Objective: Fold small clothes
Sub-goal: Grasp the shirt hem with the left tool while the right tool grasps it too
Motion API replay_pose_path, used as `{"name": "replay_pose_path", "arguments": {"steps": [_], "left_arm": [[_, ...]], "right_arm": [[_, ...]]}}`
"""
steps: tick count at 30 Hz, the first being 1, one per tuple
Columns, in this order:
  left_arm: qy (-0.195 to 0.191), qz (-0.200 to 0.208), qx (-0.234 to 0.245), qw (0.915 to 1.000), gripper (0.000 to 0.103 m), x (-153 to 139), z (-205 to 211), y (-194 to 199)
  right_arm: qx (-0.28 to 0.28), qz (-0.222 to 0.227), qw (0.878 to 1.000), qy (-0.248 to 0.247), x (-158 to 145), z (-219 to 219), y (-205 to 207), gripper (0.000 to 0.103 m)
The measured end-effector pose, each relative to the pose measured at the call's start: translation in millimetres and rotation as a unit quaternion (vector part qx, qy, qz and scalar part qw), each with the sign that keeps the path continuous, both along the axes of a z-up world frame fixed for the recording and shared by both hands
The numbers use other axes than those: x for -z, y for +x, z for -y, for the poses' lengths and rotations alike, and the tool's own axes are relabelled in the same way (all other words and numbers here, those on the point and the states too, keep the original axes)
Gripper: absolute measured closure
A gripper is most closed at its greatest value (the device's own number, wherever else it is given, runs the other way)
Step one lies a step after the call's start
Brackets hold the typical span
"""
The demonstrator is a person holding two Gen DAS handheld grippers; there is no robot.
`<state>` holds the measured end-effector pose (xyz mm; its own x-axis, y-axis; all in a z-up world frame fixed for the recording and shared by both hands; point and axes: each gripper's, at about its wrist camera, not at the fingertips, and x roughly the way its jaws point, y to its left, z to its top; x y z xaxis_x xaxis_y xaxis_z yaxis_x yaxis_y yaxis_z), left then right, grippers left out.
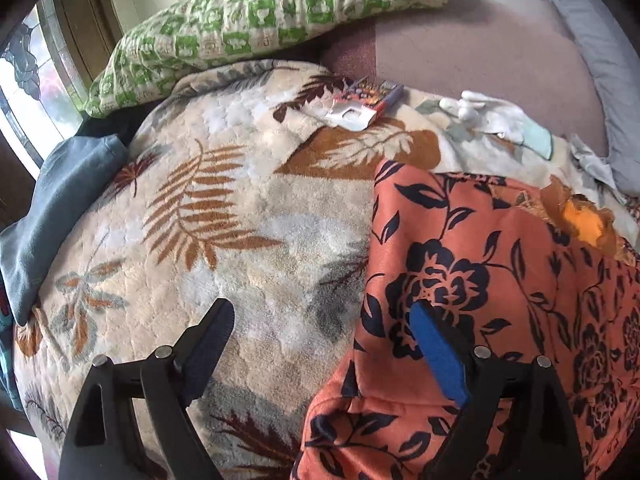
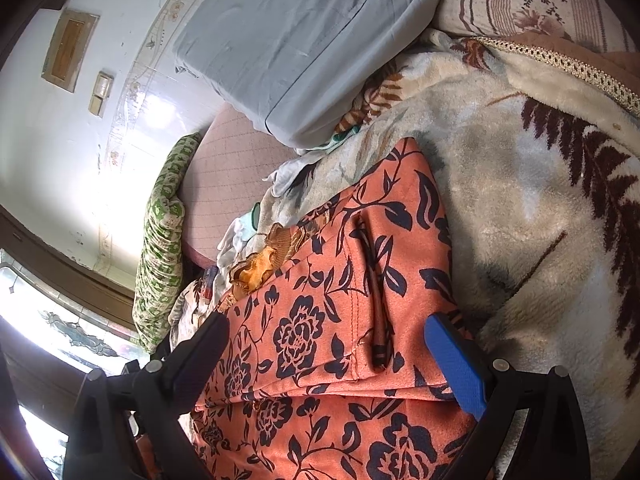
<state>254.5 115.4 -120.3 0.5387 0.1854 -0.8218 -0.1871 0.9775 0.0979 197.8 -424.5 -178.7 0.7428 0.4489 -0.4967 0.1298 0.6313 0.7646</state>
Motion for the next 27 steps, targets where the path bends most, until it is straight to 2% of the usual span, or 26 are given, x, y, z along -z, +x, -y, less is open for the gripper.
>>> {"name": "replay_pose_path", "arguments": {"steps": [3,7,12,14,17,20,22,23,26,27], "left_arm": [[-0.017,0.053,0.011,0.9984,0.013,-42.9,-9.1,-43.6],[-0.101,0.108,0.020,0.9888,0.013,-85.1,-30.2,-127.3],[-0.170,0.133,0.009,0.9763,0.012,-102.1,-52.2,-236.4],[-0.194,0.131,0.010,0.9721,0.012,-96.2,-57.7,-270.6],[-0.236,0.090,0.035,0.9668,0.012,-74.5,-60.7,-298.8],[-0.271,0.062,0.057,0.9588,0.012,-49.2,-59.7,-312.7],[-0.296,0.026,0.054,0.9533,0.012,-28.2,-60.1,-311.0],[-0.317,0.016,0.050,0.9469,0.012,-18.0,-61.8,-311.5],[-0.360,-0.023,0.028,0.9322,0.012,9.1,-65.8,-305.5],[-0.361,-0.034,0.022,0.9317,0.012,15.4,-65.2,-303.2]], "right_arm": [[0.003,0.008,1.000,-0.013,-3.7,-3.2,0.1,0.003],[0.002,0.005,0.999,-0.045,-5.4,-10.9,-10.6,0.003],[-0.041,0.027,0.998,-0.039,-37.1,-24.7,-62.5,0.003],[-0.077,0.041,0.995,-0.052,-58.0,-34.8,-99.0,0.003],[-0.149,0.056,0.984,-0.077,-88.0,-49.8,-157.7,0.003],[-0.215,0.039,0.970,-0.108,-102.9,-63.3,-205.9,0.003],[-0.234,0.011,0.966,-0.105,-95.9,-66.7,-229.5,0.003],[-0.237,-0.007,0.966,-0.100,-87.4,-67.0,-237.7,0.003],[-0.213,-0.071,0.972,-0.065,-52.6,-61.5,-254.3,0.003],[-0.199,-0.089,0.975,-0.044,-40.8,-56.9,-258.3,0.003]]}}
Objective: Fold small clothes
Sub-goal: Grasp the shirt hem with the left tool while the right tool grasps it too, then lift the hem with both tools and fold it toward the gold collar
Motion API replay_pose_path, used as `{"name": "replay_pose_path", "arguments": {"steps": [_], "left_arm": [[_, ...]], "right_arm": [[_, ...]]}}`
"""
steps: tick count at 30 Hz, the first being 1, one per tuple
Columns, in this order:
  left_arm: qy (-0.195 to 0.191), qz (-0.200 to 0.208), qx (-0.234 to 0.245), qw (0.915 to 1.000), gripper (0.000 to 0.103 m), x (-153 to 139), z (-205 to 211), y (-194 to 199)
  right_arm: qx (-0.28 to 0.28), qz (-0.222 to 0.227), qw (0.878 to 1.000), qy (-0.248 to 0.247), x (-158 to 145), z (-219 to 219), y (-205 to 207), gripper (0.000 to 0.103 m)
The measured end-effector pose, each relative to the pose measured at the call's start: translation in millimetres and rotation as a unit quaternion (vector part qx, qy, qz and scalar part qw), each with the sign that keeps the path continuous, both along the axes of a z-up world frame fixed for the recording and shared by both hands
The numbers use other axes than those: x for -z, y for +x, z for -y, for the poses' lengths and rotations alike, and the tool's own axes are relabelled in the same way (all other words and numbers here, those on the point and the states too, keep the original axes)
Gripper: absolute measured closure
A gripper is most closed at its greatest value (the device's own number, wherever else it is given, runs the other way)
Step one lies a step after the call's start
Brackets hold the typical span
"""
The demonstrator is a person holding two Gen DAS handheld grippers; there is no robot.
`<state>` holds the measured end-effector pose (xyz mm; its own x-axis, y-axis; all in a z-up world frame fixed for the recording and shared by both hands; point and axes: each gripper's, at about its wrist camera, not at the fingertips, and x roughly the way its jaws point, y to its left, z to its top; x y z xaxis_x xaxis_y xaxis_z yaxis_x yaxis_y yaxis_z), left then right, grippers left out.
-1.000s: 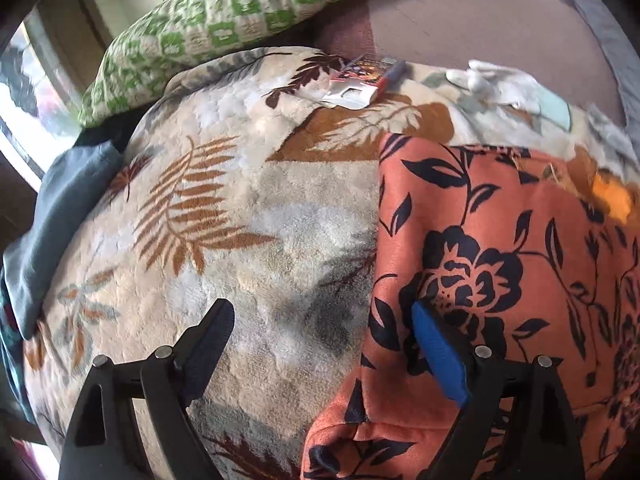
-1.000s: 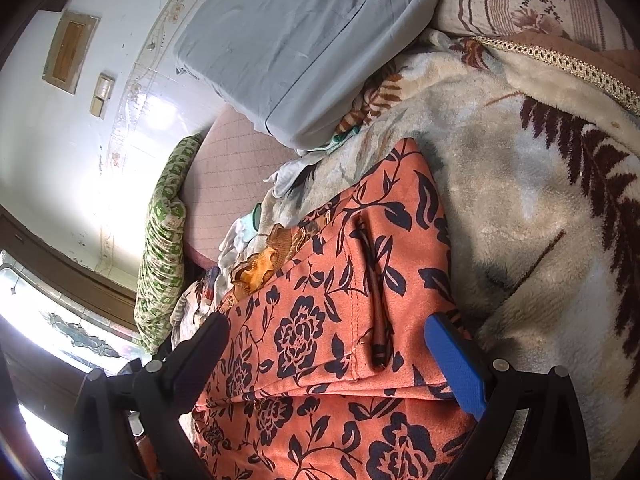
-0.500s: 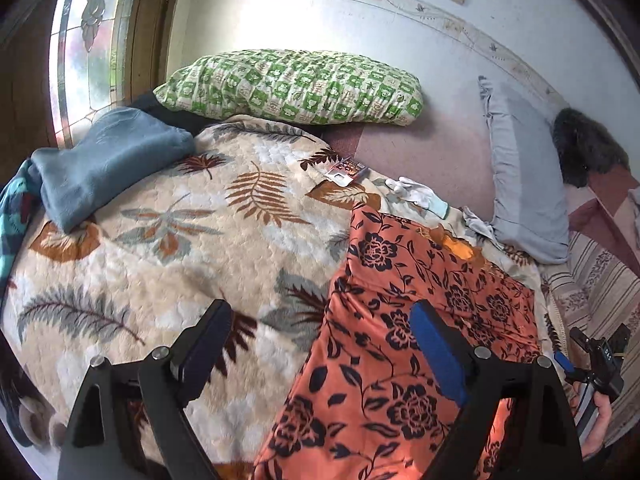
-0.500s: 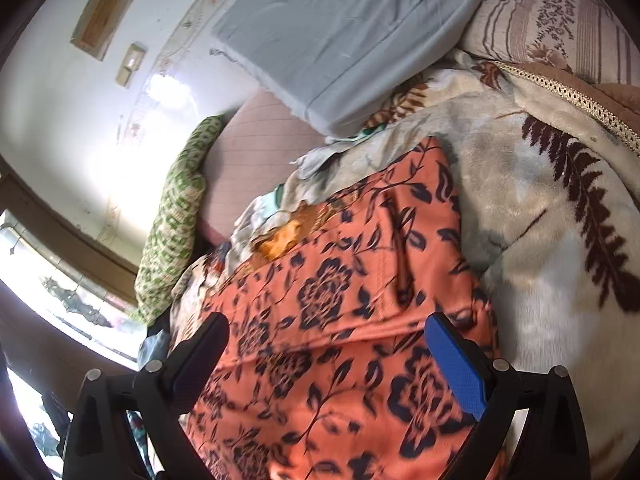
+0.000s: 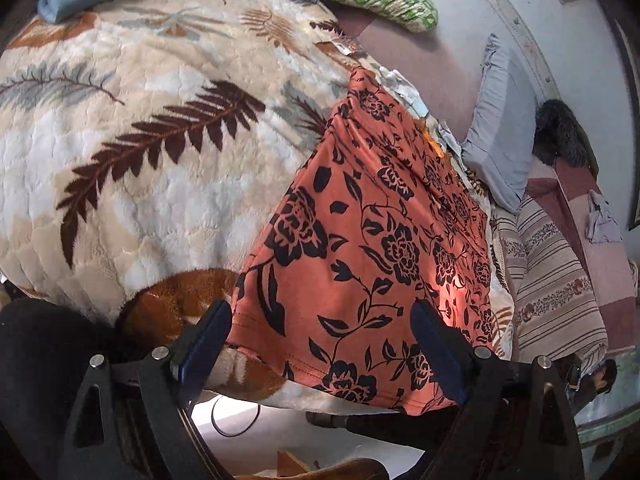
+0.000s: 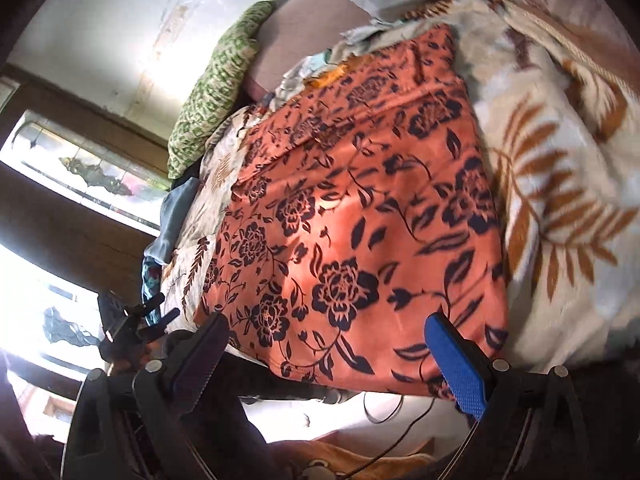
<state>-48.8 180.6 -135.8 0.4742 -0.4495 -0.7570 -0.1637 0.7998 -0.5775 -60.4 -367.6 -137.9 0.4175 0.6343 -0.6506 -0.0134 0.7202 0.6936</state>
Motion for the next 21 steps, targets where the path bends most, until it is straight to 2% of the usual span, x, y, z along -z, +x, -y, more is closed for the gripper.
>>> {"name": "replay_pose_path", "arguments": {"steps": [5,8,12,13,15,16,17,19,21], "left_arm": [[0.021,-0.037,0.020,0.9989,0.012,20.8,10.1,8.9],[0.031,-0.046,0.024,0.9982,0.012,29.4,12.7,7.2],[0.042,-0.042,0.032,0.9977,0.015,32.1,16.1,4.3],[0.054,-0.038,0.036,0.9972,0.022,31.0,18.1,4.1],[0.092,-0.042,0.038,0.9942,0.065,29.9,19.1,4.6],[0.097,-0.048,0.033,0.9936,0.071,31.1,15.8,5.4],[0.089,-0.052,0.025,0.9944,0.075,32.2,9.9,4.3],[0.067,-0.053,0.013,0.9963,0.075,32.8,1.9,3.1],[0.065,-0.053,0.015,0.9964,0.069,33.5,2.0,3.0]], "right_arm": [[0.077,-0.073,0.994,0.031,38.7,27.6,-9.9,0.003],[0.109,-0.086,0.990,0.029,52.0,42.2,-9.3,0.003],[0.099,-0.089,0.991,0.024,59.3,42.9,-5.5,0.004],[0.088,-0.089,0.992,0.016,59.6,38.9,-4.2,0.004],[0.073,-0.094,0.993,0.001,62.8,30.8,-2.9,0.005],[0.072,-0.100,0.992,-0.007,66.1,28.7,-2.8,0.007],[0.074,-0.107,0.991,-0.018,69.4,28.0,-2.6,0.015],[0.082,-0.118,0.989,-0.037,74.2,29.7,-3.2,0.029],[0.087,-0.118,0.988,-0.046,71.7,32.9,-5.9,0.030]]}}
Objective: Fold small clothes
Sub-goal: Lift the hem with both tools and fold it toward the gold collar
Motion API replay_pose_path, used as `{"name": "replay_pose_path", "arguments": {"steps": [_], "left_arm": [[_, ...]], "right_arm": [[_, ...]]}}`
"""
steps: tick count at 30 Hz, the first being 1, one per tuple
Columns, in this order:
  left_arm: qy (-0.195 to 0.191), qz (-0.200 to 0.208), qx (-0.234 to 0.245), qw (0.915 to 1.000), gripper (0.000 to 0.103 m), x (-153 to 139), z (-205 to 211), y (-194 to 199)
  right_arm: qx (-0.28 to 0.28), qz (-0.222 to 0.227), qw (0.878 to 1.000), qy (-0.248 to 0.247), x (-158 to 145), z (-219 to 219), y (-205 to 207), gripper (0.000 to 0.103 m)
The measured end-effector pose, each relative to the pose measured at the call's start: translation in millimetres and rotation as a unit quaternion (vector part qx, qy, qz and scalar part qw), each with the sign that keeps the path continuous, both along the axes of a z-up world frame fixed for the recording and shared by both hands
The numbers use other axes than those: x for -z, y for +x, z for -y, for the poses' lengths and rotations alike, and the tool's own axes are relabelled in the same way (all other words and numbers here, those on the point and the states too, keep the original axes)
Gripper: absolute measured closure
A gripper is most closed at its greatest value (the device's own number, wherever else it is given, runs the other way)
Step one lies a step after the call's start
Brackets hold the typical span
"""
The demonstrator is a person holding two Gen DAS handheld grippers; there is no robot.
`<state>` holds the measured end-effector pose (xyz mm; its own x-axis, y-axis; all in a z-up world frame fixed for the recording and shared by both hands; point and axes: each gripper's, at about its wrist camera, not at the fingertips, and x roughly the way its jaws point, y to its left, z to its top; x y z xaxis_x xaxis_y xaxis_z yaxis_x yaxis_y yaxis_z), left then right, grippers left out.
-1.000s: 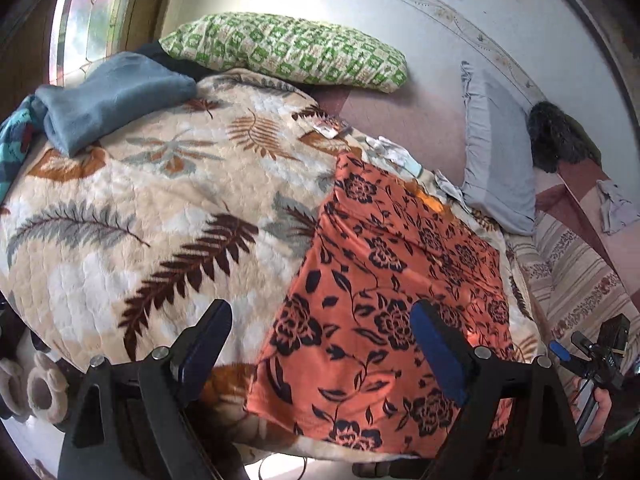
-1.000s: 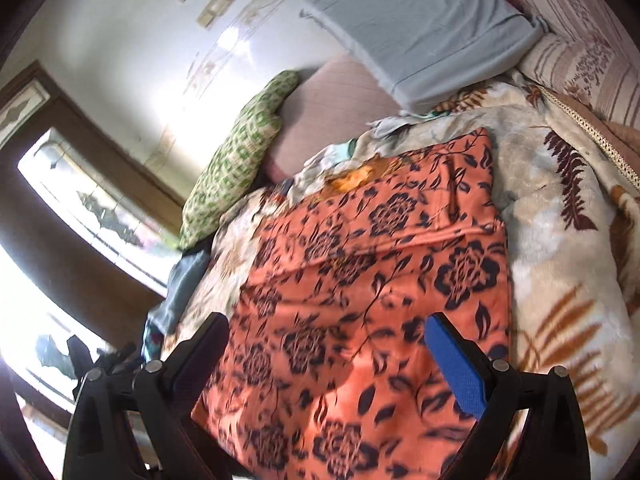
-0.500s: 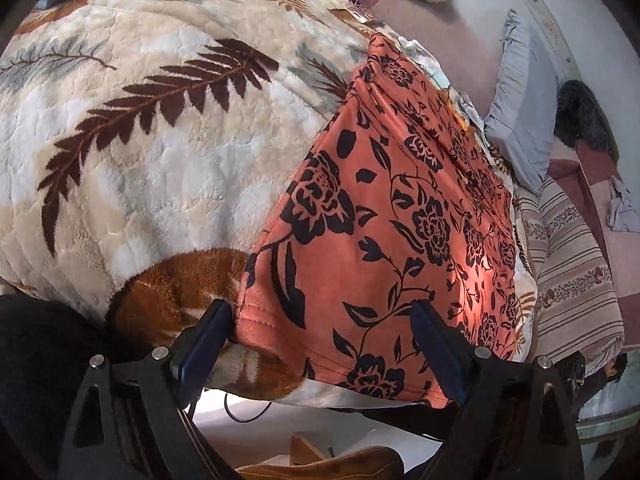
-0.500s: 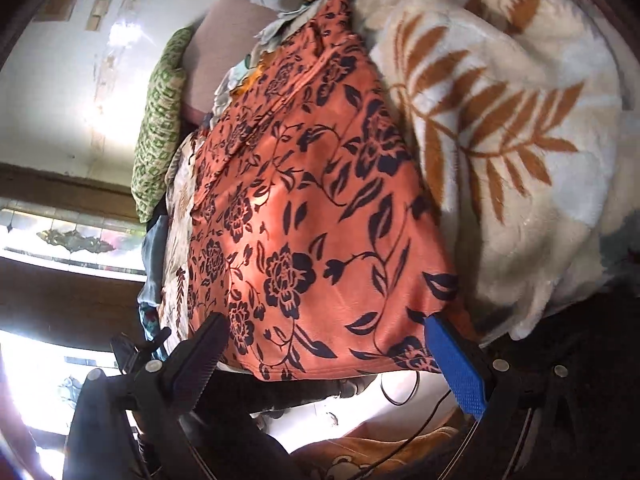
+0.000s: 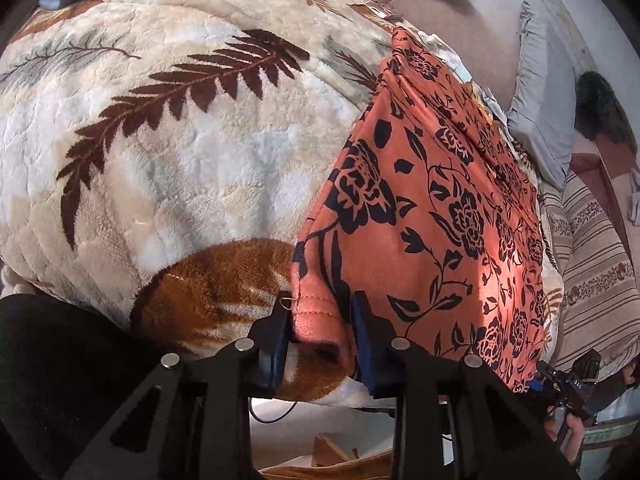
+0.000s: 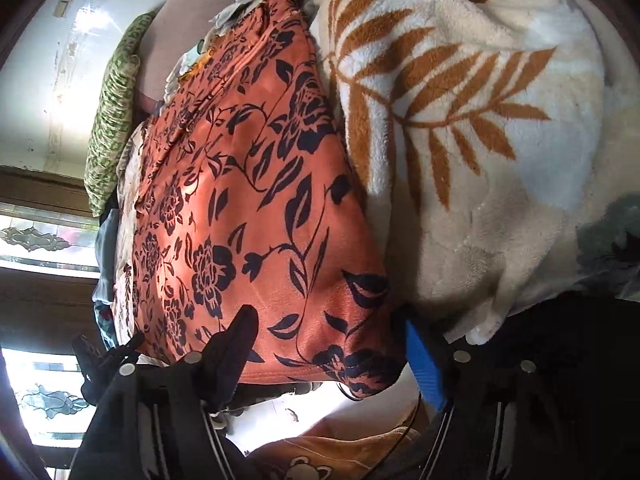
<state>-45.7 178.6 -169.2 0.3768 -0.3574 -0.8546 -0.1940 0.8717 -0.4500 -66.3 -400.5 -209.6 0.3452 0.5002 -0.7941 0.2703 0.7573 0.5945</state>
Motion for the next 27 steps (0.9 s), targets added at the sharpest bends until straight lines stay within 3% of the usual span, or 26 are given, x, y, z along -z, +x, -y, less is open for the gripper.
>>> {"name": "replay_pose_path", "arguments": {"steps": [2,4,5,6,7,8,9,10,15,17,20,22,24,27], "left_arm": [[-0.011,0.008,0.007,0.9999,0.046,-1.1,5.0,0.8],[0.003,0.013,0.015,0.9998,0.041,-2.9,13.7,2.3],[0.022,0.013,0.024,0.9994,0.048,-3.5,18.9,2.9],[0.047,0.014,0.029,0.9984,0.077,-4.8,22.0,3.1],[0.066,0.013,0.036,0.9971,0.093,-5.5,24.3,4.3],[0.049,0.016,0.042,0.9978,0.094,-6.1,22.4,3.9],[0.034,0.020,0.037,0.9986,0.094,-7.8,18.9,2.8],[0.035,0.023,0.035,0.9985,0.094,-10.0,17.5,2.0],[0.003,0.058,0.036,0.9976,0.094,-30.3,12.4,-0.8],[0.000,0.072,0.041,0.9965,0.094,-37.6,13.6,1.9],[0.023,0.053,0.043,0.9974,0.091,-31.2,16.1,10.1],[0.043,0.025,0.037,0.9981,0.078,-21.6,18.4,13.3],[0.047,-0.001,0.021,0.9987,0.032,-12.9,17.5,14.9],[0.036,0.004,0.012,0.9993,0.031,-11.4,15.8,15.2]], "right_arm": [[0.004,0.001,1.000,-0.018,-1.5,3.8,-1.4,0.029],[0.000,-0.009,1.000,-0.030,3.3,2.6,2.9,0.029],[-0.009,-0.011,0.999,-0.038,3.8,-0.7,5.5,0.027],[-0.020,-0.009,0.999,-0.048,2.1,-5.2,7.0,0.028],[-0.033,-0.007,0.998,-0.050,0.5,-8.5,7.5,0.032],[-0.039,-0.004,0.998,-0.040,-0.5,-9.2,6.5,0.041],[-0.040,-0.004,0.999,-0.027,0.0,-7.8,4.6,0.077],[-0.037,-0.007,0.999,-0.022,0.5,-4.1,2.6,0.089],[-0.019,0.016,0.998,0.062,-3.2,11.1,-4.0,0.091],[-0.015,0.042,0.995,0.092,-15.0,14.0,-3.5,0.091],[-0.006,0.066,0.991,0.113,-24.9,19.3,-1.5,0.091],[-0.011,0.041,0.994,0.096,-15.7,17.7,4.0,0.087],[-0.009,0.010,0.994,0.112,-0.7,15.5,8.4,0.082],[-0.018,0.000,0.995,0.101,4.4,7.7,15.1,0.031]]}}
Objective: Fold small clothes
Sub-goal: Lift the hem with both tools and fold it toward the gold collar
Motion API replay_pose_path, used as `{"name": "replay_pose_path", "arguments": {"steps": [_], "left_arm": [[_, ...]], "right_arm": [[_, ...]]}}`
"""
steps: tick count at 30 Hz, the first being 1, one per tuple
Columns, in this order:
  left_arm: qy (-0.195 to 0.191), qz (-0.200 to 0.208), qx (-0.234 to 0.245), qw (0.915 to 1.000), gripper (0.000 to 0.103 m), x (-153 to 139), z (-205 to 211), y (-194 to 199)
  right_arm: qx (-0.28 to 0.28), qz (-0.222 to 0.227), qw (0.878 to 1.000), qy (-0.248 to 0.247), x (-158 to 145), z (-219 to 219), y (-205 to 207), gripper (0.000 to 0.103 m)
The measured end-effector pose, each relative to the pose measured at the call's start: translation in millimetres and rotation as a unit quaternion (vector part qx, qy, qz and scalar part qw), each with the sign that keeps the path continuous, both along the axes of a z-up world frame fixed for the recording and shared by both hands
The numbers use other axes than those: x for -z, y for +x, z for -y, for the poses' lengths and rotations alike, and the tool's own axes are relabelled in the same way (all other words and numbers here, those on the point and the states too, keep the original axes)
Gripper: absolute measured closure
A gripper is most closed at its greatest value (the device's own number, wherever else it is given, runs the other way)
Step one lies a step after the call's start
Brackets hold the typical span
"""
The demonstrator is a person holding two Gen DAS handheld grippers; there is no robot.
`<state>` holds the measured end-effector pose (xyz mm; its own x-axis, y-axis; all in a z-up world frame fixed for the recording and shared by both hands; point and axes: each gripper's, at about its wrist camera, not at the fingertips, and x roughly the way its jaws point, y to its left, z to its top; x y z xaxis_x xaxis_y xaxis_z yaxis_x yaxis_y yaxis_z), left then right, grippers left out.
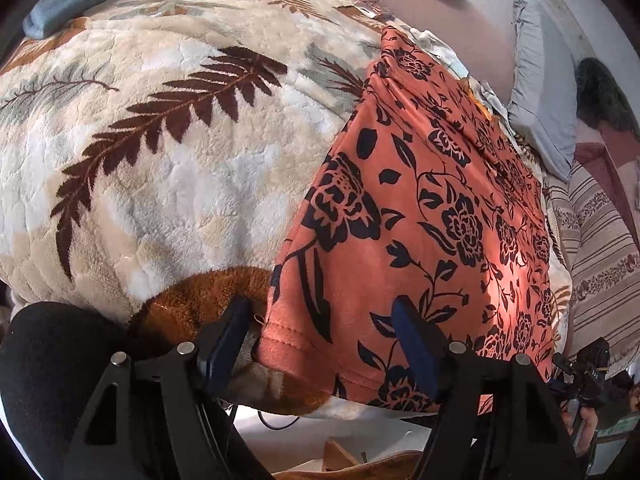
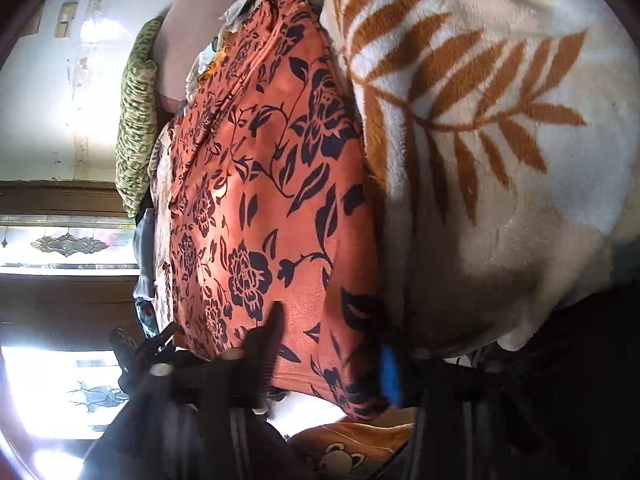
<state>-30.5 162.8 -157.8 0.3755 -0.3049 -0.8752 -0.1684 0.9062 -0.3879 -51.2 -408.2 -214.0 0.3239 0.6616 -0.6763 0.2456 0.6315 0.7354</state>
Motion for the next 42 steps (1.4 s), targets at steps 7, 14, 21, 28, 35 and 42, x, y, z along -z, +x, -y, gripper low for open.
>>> {"name": "replay_pose_path", "arguments": {"steps": [7,14,21,28,35,42], "left_arm": [[0.023,-0.005,0.020,0.9995,0.095,-1.5,0.7,7.3],[0.020,0.005,0.018,0.9996,0.095,0.0,-1.1,3.5],[0.005,0.037,0.001,0.9993,0.095,-13.1,-4.4,-1.9],[0.000,0.094,0.002,0.9956,0.095,-44.9,-4.3,1.1],[-0.002,0.126,0.011,0.9919,0.095,-64.9,0.3,7.4],[0.002,0.146,0.019,0.9891,0.095,-78.4,5.4,13.0]], "right_arm": [[-0.016,0.009,1.000,-0.001,2.0,-3.1,13.0,0.081],[-0.023,-0.002,1.000,-0.014,7.3,-4.8,15.5,0.078],[-0.014,0.032,0.999,0.007,-5.0,-1.0,4.7,0.089],[0.008,0.076,0.995,0.062,-25.1,5.4,-1.9,0.089],[0.015,0.112,0.990,0.085,-40.8,8.5,3.1,0.089],[0.018,0.124,0.988,0.090,-45.6,10.8,7.1,0.089]]}}
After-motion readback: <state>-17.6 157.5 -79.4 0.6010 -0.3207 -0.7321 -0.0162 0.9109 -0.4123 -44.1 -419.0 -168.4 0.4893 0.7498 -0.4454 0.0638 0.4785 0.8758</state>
